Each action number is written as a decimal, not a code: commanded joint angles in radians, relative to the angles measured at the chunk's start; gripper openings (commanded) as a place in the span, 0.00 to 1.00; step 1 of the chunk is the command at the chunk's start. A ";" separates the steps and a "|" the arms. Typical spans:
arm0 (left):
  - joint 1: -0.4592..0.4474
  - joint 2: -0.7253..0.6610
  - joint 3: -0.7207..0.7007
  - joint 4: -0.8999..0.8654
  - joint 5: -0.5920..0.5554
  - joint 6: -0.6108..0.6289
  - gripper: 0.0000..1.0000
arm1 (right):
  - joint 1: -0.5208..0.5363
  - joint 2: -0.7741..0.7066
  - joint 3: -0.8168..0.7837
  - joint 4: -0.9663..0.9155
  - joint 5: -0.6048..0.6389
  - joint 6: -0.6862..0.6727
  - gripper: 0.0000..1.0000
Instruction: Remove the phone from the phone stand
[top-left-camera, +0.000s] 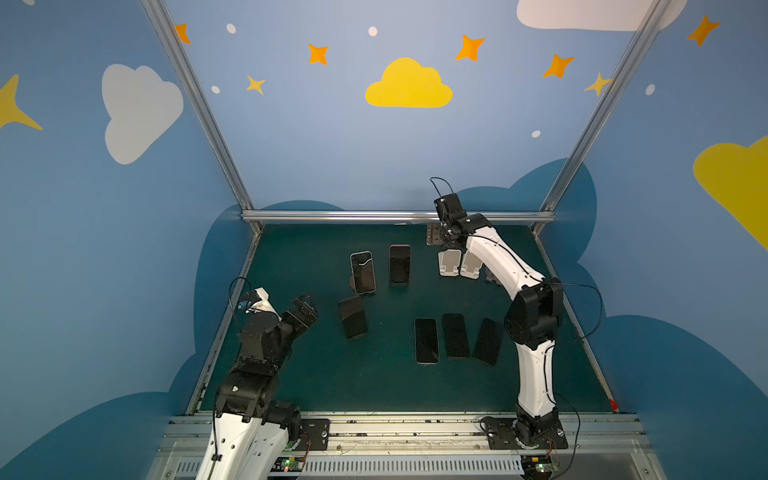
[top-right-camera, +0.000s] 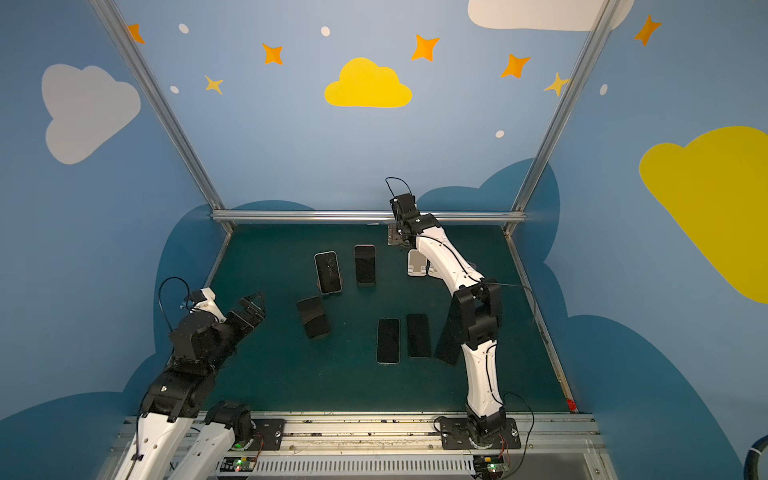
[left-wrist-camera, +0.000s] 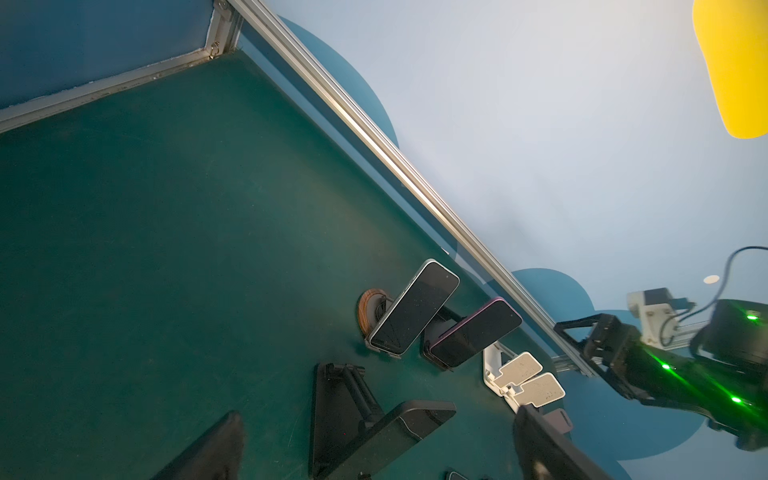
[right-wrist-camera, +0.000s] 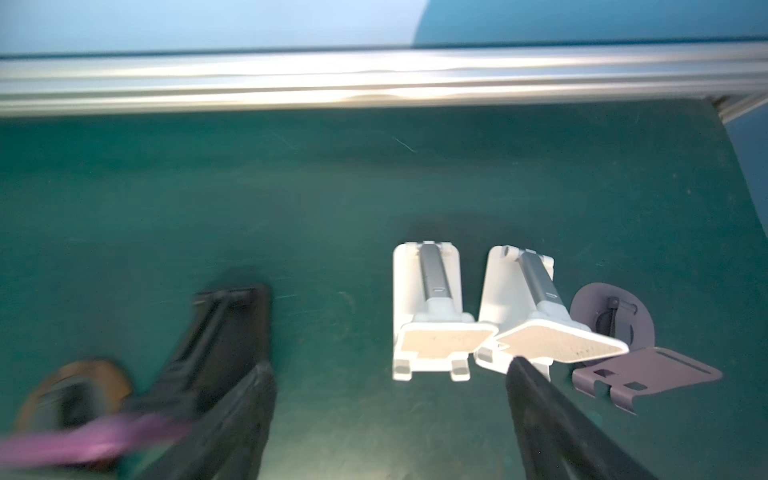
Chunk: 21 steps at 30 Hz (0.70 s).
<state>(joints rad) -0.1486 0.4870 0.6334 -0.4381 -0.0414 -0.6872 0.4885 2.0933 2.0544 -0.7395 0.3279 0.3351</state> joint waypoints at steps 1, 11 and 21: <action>0.003 -0.016 -0.006 -0.004 -0.021 0.016 1.00 | 0.032 -0.047 -0.061 -0.011 -0.055 0.010 0.87; 0.004 -0.029 -0.008 -0.006 -0.020 0.012 1.00 | 0.151 -0.188 -0.272 0.159 -0.131 0.111 0.87; 0.003 -0.053 -0.012 -0.001 -0.010 0.008 1.00 | 0.236 -0.121 -0.327 0.379 0.015 0.065 0.91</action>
<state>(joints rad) -0.1486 0.4408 0.6327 -0.4381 -0.0517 -0.6880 0.7143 1.9312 1.6699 -0.4187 0.2798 0.4103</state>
